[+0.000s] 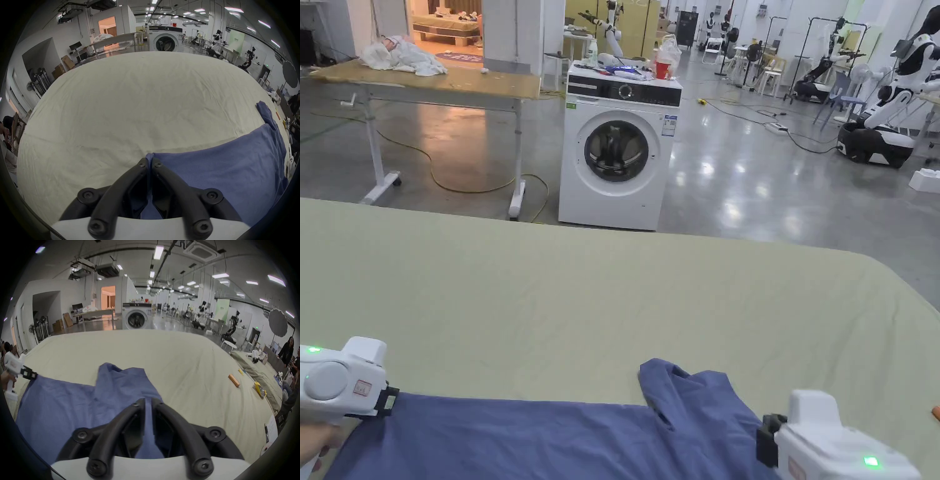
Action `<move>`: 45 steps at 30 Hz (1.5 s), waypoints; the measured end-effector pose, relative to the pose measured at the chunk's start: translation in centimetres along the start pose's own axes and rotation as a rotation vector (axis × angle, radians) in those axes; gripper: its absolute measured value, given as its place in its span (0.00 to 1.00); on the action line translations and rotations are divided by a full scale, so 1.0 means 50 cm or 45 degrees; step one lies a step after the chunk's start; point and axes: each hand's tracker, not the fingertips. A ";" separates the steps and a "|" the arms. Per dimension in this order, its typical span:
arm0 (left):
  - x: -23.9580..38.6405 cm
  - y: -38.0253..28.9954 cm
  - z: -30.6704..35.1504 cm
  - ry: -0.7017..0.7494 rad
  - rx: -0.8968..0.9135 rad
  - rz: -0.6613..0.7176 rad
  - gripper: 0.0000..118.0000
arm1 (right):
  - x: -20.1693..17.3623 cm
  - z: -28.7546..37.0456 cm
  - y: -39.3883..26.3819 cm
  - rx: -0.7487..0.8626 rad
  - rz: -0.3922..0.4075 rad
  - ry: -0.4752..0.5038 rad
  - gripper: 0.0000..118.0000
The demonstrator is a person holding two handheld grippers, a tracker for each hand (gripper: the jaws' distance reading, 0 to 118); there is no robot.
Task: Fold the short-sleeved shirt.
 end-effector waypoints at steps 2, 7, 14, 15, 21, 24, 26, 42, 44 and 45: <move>-0.002 -0.008 0.020 -0.009 0.029 0.011 0.00 | 0.021 -0.059 0.033 -0.068 -0.050 0.019 0.40; -0.011 -0.023 0.077 -0.018 0.114 0.047 0.00 | 0.044 -0.175 0.066 -0.319 -0.045 0.097 0.47; -0.003 -0.041 0.144 -0.012 0.159 0.017 0.00 | 0.063 -0.231 0.042 -0.479 -0.067 0.121 0.41; 0.002 -0.042 0.151 -0.010 0.159 0.015 0.00 | 0.060 -0.230 0.041 -0.473 -0.063 0.123 0.41; 0.021 -0.058 0.175 0.021 0.164 0.012 0.00 | 0.008 -0.221 0.031 -0.433 0.062 0.089 0.04; 0.028 -0.063 0.194 0.028 0.182 0.023 0.00 | 0.003 -0.209 0.030 -0.371 0.169 0.062 0.03; 0.031 -0.067 0.219 0.029 0.212 0.031 0.00 | 0.008 -0.184 0.036 -0.294 0.180 0.051 0.03; 0.009 -0.010 0.596 0.055 0.653 0.072 0.00 | 0.067 0.287 0.251 0.381 0.140 0.021 0.03; -0.001 0.009 0.636 0.059 0.686 0.077 0.00 | 0.070 0.338 0.284 0.441 0.133 0.012 0.03; -0.004 0.021 0.659 0.065 0.697 0.069 0.00 | 0.073 0.357 0.303 0.464 0.133 0.009 0.03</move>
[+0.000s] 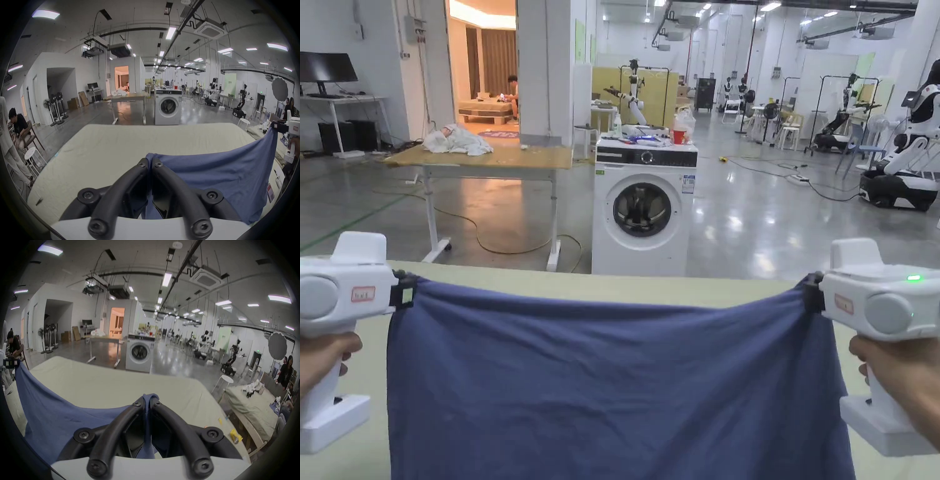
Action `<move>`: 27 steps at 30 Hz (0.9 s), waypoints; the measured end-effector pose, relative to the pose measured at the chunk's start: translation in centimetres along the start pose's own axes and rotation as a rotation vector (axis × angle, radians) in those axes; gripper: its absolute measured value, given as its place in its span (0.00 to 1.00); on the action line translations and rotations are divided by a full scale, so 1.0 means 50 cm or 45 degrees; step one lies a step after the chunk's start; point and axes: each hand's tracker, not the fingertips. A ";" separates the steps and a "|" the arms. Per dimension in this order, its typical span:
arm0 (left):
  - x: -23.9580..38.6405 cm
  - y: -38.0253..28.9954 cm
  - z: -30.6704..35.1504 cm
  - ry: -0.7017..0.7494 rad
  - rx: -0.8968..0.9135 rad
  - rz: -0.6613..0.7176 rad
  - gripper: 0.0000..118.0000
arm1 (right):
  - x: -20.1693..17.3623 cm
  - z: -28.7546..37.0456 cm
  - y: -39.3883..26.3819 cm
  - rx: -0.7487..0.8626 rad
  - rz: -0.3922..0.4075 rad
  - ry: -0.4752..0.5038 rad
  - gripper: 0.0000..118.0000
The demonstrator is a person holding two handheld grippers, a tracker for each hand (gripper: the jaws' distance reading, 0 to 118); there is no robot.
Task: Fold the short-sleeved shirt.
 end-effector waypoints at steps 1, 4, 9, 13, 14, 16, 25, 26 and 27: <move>-0.002 0.024 0.013 0.007 0.017 -0.012 0.00 | 0.002 0.013 0.023 0.018 0.005 0.000 0.03; -0.013 0.093 0.037 0.011 0.065 -0.031 0.00 | -0.003 0.060 0.090 0.103 0.030 -0.041 0.03; -0.025 0.204 0.059 0.029 0.141 -0.043 0.00 | 0.010 0.085 0.189 0.183 -0.015 -0.067 0.03; -0.026 0.286 0.070 0.032 0.204 -0.054 0.00 | 0.026 0.086 0.264 0.233 -0.037 -0.086 0.03; -0.032 0.308 0.066 0.034 0.215 -0.065 0.00 | 0.027 0.088 0.281 0.248 -0.042 -0.089 0.03; -0.033 0.346 0.066 0.040 0.235 -0.077 0.00 | 0.036 0.086 0.316 0.272 -0.037 -0.098 0.03; -0.038 0.483 0.052 0.084 0.302 -0.102 0.00 | 0.054 0.051 0.463 0.313 -0.022 -0.135 0.03; -0.035 0.492 0.049 0.094 0.301 -0.098 0.00 | 0.055 0.045 0.474 0.310 -0.030 -0.130 0.03; -0.035 0.499 0.046 0.099 0.304 -0.103 0.00 | 0.055 0.040 0.480 0.325 -0.046 -0.127 0.03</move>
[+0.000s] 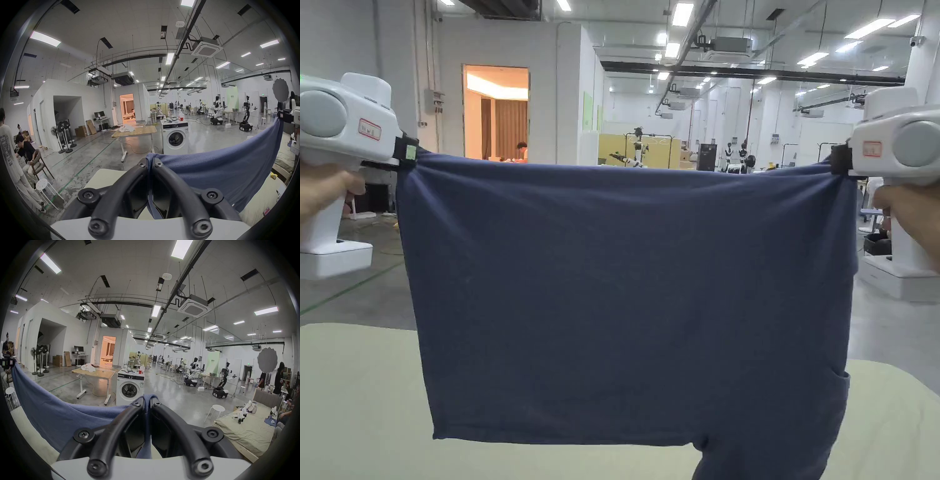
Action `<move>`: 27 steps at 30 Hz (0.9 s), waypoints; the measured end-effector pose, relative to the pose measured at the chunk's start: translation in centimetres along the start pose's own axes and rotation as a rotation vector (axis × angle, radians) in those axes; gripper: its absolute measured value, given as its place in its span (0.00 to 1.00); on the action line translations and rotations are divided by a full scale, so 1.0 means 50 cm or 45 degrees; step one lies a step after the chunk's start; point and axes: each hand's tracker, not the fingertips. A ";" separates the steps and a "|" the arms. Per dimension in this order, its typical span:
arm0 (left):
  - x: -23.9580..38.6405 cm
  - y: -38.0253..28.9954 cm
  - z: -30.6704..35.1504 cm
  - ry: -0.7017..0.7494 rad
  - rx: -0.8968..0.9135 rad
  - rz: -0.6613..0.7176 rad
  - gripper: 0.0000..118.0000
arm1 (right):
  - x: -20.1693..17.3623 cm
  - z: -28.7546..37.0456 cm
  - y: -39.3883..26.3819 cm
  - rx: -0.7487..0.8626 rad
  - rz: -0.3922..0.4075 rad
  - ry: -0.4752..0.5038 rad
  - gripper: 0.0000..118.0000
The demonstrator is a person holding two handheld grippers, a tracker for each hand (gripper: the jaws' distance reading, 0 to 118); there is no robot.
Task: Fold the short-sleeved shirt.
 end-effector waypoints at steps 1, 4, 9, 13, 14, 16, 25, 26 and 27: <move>0.001 0.002 -0.006 0.012 0.012 -0.002 0.00 | 0.000 -0.010 0.003 0.000 0.002 -0.004 0.03; 0.008 0.007 -0.026 0.031 -0.007 -0.034 0.00 | -0.010 -0.034 0.004 -0.004 0.016 -0.004 0.03; 0.007 -0.037 -0.060 0.045 -0.040 -0.030 0.00 | -0.026 -0.061 -0.041 -0.038 0.036 0.040 0.03; 0.005 -0.111 -0.081 0.025 -0.094 0.002 0.00 | -0.042 -0.065 -0.105 -0.083 0.061 0.049 0.03; 0.006 -0.136 -0.085 0.019 -0.105 0.002 0.00 | -0.044 -0.064 -0.125 -0.099 0.057 0.054 0.03; 0.011 -0.184 -0.082 0.006 -0.135 0.014 0.00 | -0.046 -0.060 -0.164 -0.132 0.048 0.062 0.03; 0.013 -0.394 -0.010 -0.082 -0.236 0.087 0.00 | -0.050 0.059 -0.327 -0.257 0.051 0.056 0.03; 0.012 -0.413 0.009 -0.087 -0.231 0.097 0.00 | -0.048 0.083 -0.342 -0.260 0.057 0.060 0.03; 0.009 -0.428 0.030 -0.099 -0.236 0.096 0.00 | -0.048 0.108 -0.356 -0.259 0.074 0.057 0.03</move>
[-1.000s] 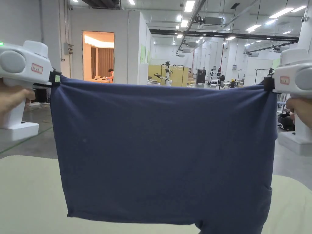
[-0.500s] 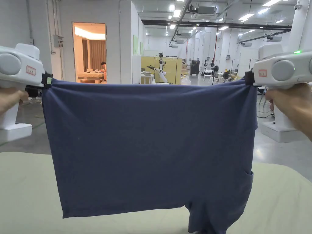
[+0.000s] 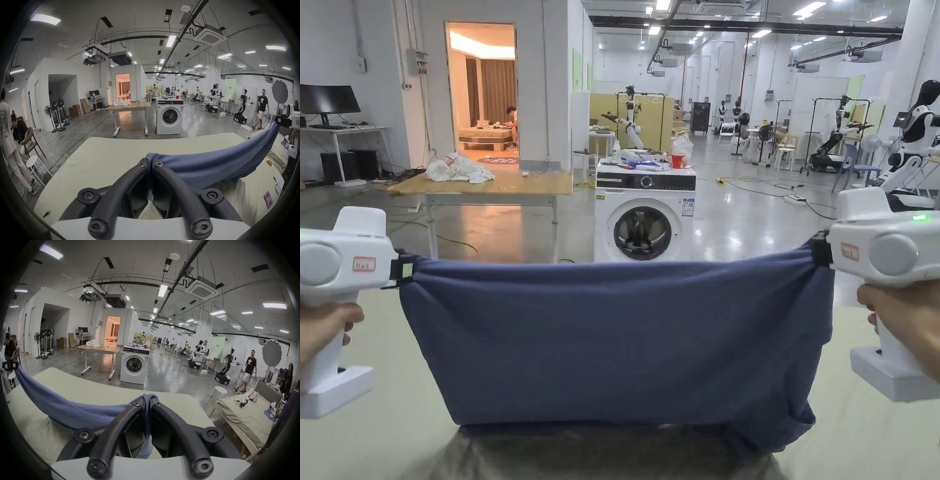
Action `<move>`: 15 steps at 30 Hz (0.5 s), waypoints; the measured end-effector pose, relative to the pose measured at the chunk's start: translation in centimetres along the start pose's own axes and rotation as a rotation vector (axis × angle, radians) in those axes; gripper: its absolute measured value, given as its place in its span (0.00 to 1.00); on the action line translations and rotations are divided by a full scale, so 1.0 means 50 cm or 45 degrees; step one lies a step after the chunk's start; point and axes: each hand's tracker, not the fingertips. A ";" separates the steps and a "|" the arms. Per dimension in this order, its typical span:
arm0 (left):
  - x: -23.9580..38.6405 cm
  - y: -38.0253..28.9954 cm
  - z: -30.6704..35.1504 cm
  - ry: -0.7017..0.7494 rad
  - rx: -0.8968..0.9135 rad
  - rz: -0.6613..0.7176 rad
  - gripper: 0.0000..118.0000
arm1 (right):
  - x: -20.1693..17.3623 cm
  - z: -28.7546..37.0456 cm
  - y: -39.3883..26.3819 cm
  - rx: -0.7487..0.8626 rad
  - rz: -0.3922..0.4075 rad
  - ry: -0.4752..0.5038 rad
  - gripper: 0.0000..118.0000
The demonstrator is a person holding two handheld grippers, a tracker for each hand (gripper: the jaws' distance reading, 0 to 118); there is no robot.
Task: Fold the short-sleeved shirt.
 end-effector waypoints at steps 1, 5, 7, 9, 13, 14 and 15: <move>-0.002 -0.017 0.019 0.000 0.007 0.015 0.00 | 0.001 0.020 -0.014 -0.006 0.024 0.006 0.03; -0.009 -0.083 0.120 -0.030 0.041 0.051 0.00 | 0.003 0.119 -0.075 -0.002 0.036 0.012 0.03; -0.013 -0.115 0.167 -0.047 0.056 0.073 0.00 | 0.004 0.167 -0.103 -0.009 0.036 0.014 0.03; -0.012 -0.154 0.221 -0.069 0.079 0.115 0.00 | 0.008 0.210 -0.135 -0.026 0.032 0.024 0.03; -0.009 -0.205 0.301 -0.076 0.064 0.085 0.00 | 0.009 0.281 -0.195 -0.073 0.038 0.039 0.03; -0.007 -0.217 0.320 -0.073 0.062 0.088 0.00 | 0.008 0.297 -0.208 -0.083 0.050 0.035 0.03; -0.004 -0.229 0.336 -0.072 0.058 0.087 0.00 | 0.008 0.313 -0.221 -0.086 0.049 0.037 0.03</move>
